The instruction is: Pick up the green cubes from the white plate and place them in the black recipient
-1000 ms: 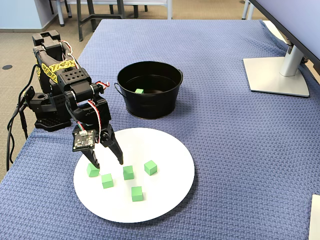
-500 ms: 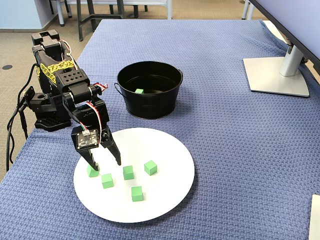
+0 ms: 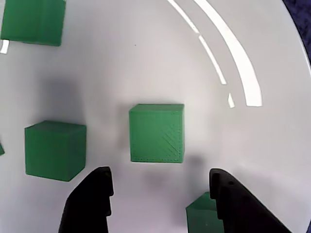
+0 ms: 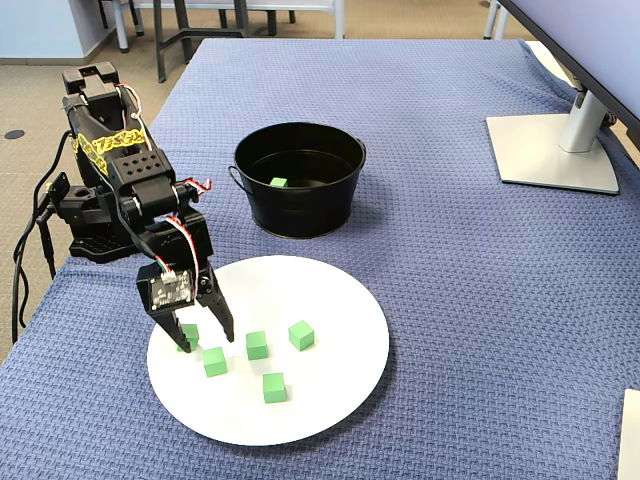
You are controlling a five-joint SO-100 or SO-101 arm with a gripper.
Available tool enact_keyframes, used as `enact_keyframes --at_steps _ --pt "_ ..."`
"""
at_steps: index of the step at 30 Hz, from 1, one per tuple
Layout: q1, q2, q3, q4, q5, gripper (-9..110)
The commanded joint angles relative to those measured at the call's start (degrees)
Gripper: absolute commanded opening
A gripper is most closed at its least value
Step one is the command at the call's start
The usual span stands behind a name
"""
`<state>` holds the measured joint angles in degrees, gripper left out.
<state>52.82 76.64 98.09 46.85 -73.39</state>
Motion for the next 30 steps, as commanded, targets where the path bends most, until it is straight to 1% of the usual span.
enact_keyframes --at_steps 1,18,27,30 --pt "0.35 -0.09 -0.79 -2.64 -1.14 17" --pt "1.41 -5.19 -4.66 -5.98 -2.37 15" --pt "1.85 -4.92 -4.31 -8.53 -2.90 15" --pt "1.67 -4.75 -3.96 -8.61 -2.64 13"
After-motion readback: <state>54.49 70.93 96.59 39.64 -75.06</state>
